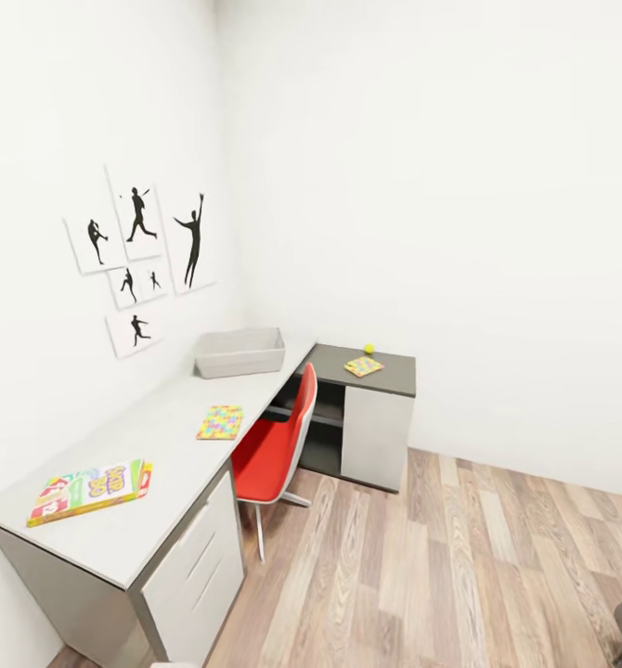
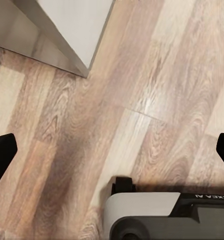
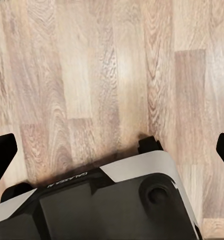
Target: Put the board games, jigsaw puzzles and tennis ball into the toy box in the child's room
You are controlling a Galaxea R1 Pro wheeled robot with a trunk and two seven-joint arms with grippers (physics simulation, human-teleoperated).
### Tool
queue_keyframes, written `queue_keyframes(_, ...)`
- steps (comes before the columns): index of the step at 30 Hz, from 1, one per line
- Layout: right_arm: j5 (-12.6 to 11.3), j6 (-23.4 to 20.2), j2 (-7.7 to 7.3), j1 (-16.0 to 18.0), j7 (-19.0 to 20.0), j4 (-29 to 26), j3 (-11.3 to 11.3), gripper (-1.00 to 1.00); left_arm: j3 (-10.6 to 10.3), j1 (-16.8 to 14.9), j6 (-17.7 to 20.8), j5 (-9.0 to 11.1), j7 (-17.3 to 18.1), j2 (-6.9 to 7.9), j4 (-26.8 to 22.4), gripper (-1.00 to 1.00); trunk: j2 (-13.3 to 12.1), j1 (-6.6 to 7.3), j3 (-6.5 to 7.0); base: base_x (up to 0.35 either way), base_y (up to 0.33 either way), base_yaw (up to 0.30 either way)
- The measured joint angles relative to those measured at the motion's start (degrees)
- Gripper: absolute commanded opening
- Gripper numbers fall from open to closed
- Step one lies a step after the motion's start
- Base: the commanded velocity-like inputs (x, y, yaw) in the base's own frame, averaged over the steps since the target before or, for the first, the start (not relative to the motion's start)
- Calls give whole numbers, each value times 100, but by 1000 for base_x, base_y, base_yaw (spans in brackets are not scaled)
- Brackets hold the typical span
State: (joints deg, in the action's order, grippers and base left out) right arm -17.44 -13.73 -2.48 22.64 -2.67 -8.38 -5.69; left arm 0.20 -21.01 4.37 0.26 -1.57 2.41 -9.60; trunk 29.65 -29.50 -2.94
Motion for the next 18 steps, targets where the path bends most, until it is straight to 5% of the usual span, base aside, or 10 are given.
queue_keyframes(5, -1, -72, -44, 61, 18, -87, -14, 100, 33, -8, 131, 23, 85, -5, -97, 100, -202, 110, 91, 0, 0, -138)
queue_keyframes(8, 31, -362, -55, 132, 32, -434, -47, 100, 43, -95, 760, 34, 319, -44, -439, 100, -322, 176, 146, 0, 0, -41)
queue_keyframes(12, 43, -1405, -62, 151, 36, -1521, -135, 100, 55, -295, 2388, 56, 1209, -124, -1529, 100, -479, 264, 215, 0, 0, -15)
queue_keyframes(18, 33, -2580, -10, 100, 34, -3315, -620, 100, 52, -384, 3751, 56, 2767, -159, -2980, 100, -677, 374, 298, 0, 0, -4)
